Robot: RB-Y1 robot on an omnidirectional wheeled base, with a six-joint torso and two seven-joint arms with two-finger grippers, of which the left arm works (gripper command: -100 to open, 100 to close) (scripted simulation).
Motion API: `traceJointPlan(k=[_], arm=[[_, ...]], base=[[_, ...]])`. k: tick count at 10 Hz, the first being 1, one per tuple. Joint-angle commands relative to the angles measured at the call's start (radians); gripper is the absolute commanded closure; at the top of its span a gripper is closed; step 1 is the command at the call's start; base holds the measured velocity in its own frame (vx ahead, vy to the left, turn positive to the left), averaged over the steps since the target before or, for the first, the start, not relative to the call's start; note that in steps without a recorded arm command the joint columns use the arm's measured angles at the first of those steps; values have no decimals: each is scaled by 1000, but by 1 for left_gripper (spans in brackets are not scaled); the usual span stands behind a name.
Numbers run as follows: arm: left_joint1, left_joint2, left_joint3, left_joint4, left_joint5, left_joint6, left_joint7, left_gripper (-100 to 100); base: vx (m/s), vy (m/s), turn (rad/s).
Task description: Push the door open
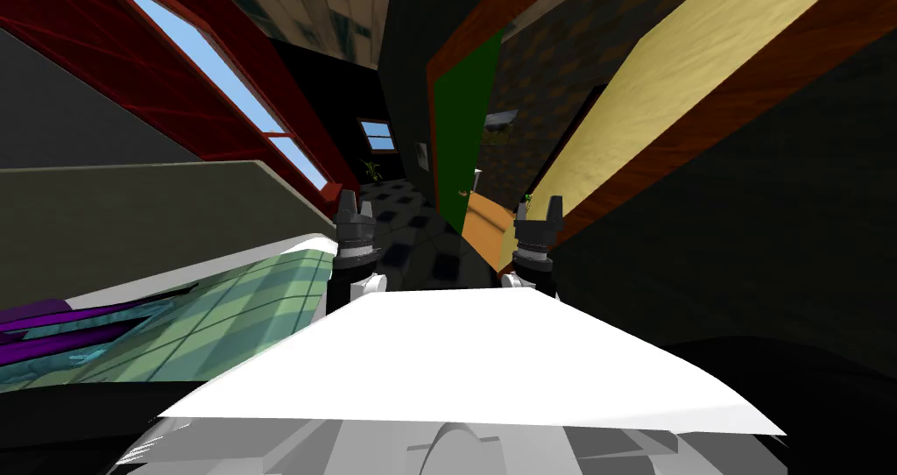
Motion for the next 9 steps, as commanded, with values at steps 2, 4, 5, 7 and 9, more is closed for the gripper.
traceJointPlan(k=[2,4,5,7,9], arm=[[-20,13,-15,51,9,-10,1,-100],[-37,23,-29,98,16,-19,1,-100],[-42,25,-33,110,18,-22,2,-100],[-56,31,-44,148,25,-29,2,-100],[-72,38,-57,189,32,-38,3,-100]], base=[[148,-5,-88],[145,30,-81],[141,44,-71],[116,25,-78],[123,25,-71]])
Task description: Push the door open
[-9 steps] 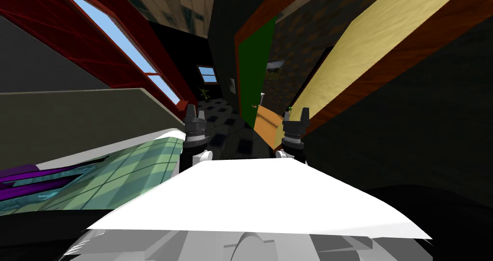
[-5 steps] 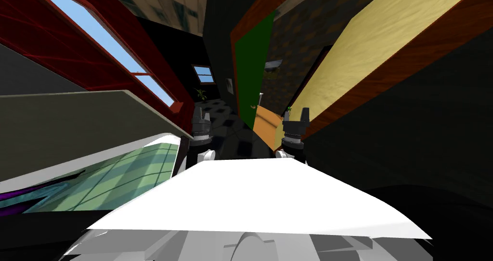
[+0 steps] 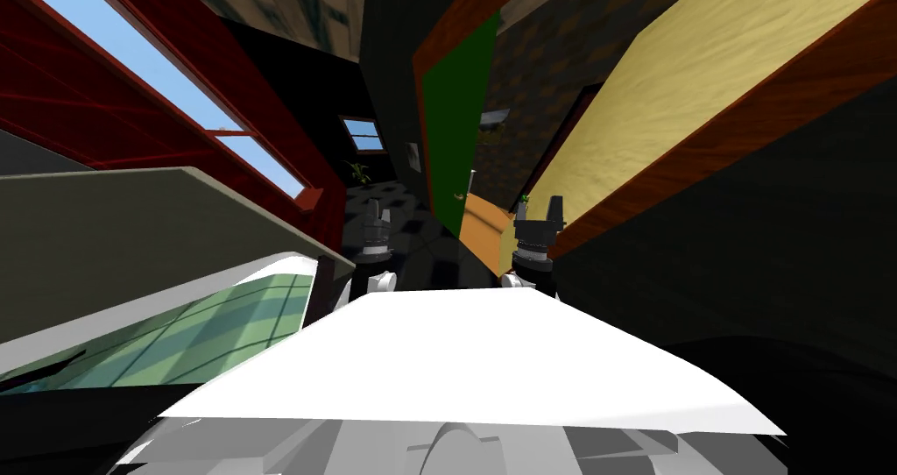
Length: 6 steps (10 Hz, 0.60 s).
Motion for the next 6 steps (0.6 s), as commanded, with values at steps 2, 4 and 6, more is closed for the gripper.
traceJointPlan(k=[2,4,6], arm=[[-22,10,-15,61,11,-15,3,-100],[-41,16,-30,109,19,-24,3,-100],[-55,19,-40,146,25,-31,4,-100]], base=[[110,17,-69],[141,29,-105],[127,41,-69]])
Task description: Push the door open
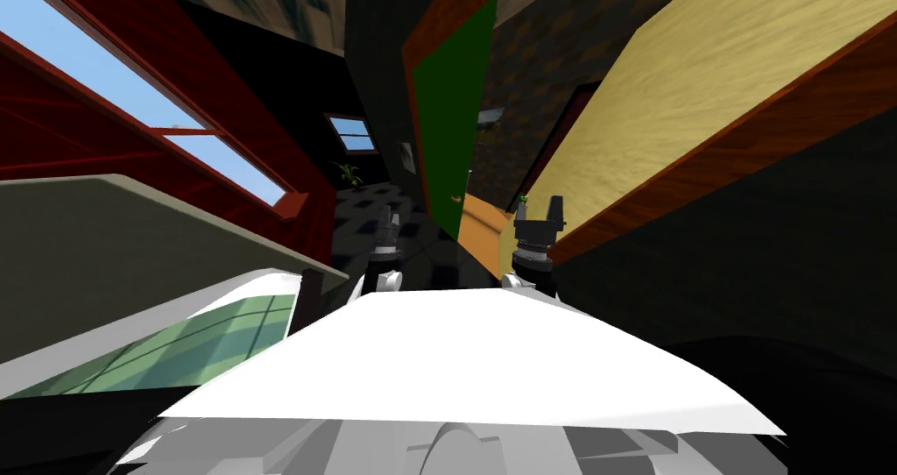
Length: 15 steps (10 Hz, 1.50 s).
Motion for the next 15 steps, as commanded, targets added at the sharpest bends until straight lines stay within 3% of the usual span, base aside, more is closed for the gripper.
traceJointPlan(k=[1,2,7,10,15], arm=[[-8,3,-11,28,5,-7,0,-100],[-22,6,-22,65,11,-14,1,-100],[-60,13,-51,163,27,-34,2,-100],[-99,18,-82,267,45,-55,4,-100],[-140,21,-114,374,63,-76,5,-100]], base=[[95,29,-61],[133,20,-118],[101,32,-79],[137,53,-119],[109,43,-88]])
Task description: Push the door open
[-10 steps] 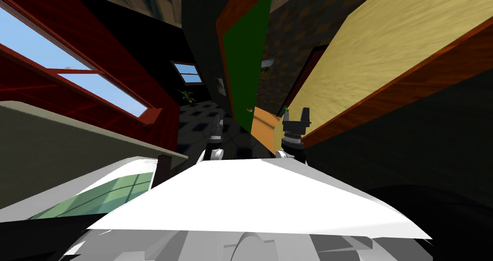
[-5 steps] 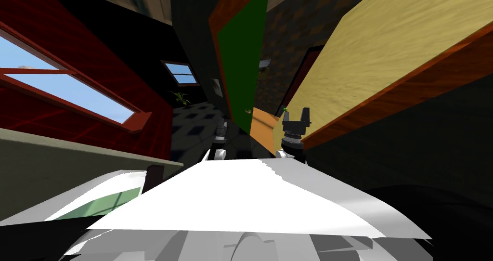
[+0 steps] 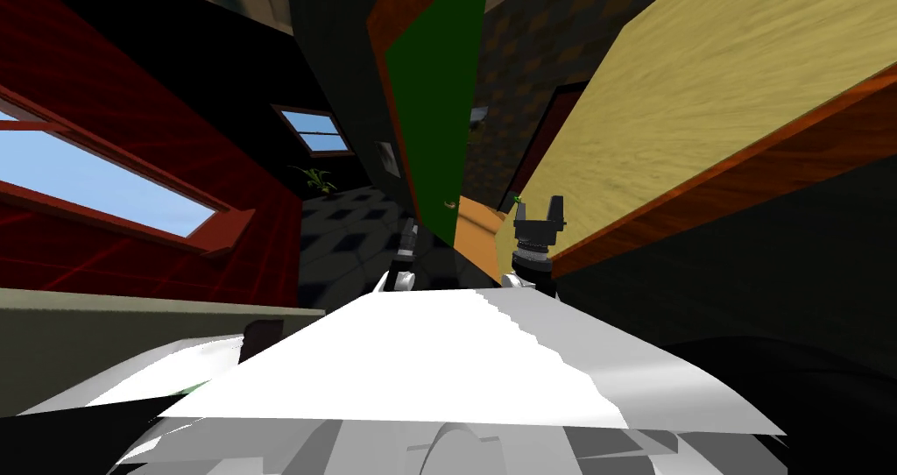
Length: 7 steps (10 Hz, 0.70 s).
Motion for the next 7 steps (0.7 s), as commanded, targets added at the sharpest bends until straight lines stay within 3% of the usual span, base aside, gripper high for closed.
traceJointPlan(k=[1,3,4,5,7], arm=[[-13,-2,-12,33,5,-4,-1,-100],[-30,-1,-25,77,13,-13,0,-100],[-47,-1,-38,121,20,-22,0,-100],[-47,-1,-38,121,20,-22,0,-100],[-64,-1,-52,166,27,-31,1,-100]], base=[[88,40,-75],[83,39,-85],[115,79,-121],[95,63,-69],[79,26,-60]])
